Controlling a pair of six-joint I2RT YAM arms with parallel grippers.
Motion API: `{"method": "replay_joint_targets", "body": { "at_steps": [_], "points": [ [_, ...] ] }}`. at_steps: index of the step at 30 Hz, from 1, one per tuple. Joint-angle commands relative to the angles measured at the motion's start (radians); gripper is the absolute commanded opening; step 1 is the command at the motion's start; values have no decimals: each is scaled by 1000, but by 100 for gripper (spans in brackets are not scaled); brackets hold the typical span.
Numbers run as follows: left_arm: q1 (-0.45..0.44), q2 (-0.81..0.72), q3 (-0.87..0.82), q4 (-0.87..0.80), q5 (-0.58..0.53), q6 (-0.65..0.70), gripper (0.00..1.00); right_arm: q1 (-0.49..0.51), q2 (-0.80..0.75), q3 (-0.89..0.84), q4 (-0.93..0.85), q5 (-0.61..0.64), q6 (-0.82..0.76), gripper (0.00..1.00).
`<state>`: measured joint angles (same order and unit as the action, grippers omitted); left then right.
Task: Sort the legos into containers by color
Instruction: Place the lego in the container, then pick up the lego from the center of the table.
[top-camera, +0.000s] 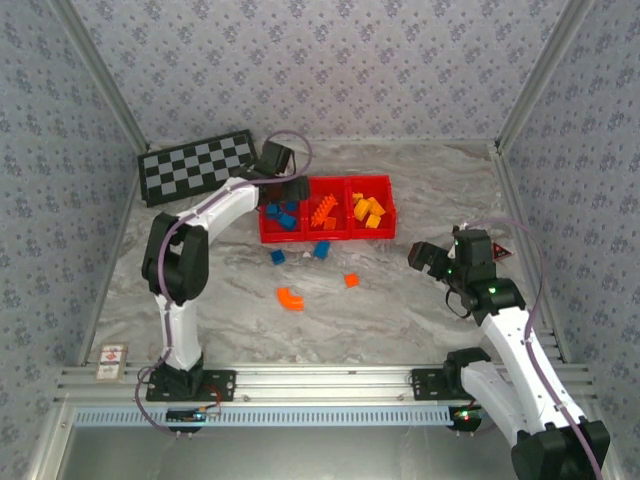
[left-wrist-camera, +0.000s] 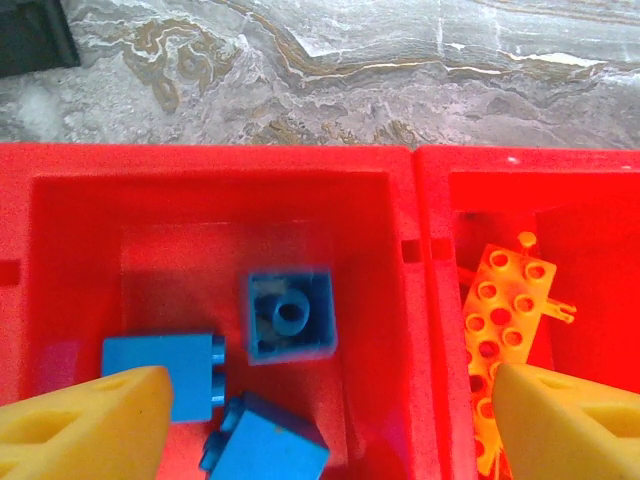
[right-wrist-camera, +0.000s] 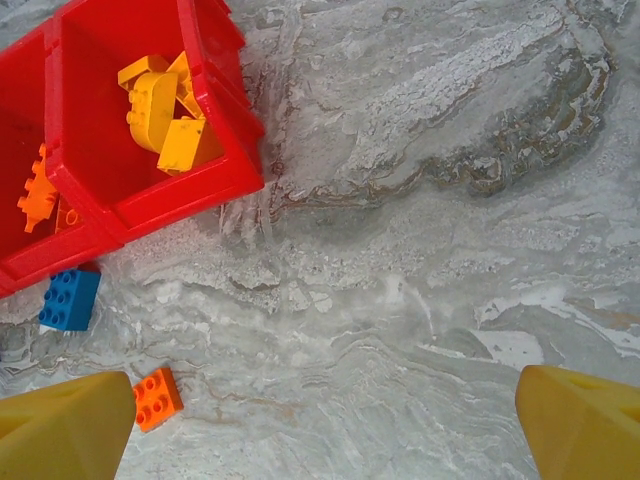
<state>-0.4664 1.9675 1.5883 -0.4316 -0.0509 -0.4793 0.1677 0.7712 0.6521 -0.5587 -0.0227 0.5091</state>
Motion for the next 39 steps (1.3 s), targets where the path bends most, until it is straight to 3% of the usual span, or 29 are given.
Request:
{"method": "replay_joint_targets", "body": {
  "at_steps": [1, 9, 16, 23, 30, 39],
  "points": [
    [2, -108, -37, 37, 21, 36, 84, -6, -2, -11, -1, 14, -4, 100],
    [-60, -265, -246, 65, 53, 111, 87, -7, 7, -22, 10, 14, -6, 100],
    [-207, -302, -374, 79, 38, 173, 89, -6, 33, -29, 31, 2, -4, 100],
    [-292, -171, -307, 7, 20, 214, 89, -5, 37, -26, 37, -6, -2, 100],
    [-299, -32, -203, -71, 5, 210, 87, -7, 25, -20, 17, 3, -7, 100],
    [-301, 32, -183, -64, -23, 181, 83, -10, 25, -19, 19, 4, -7, 100]
  ]
}}
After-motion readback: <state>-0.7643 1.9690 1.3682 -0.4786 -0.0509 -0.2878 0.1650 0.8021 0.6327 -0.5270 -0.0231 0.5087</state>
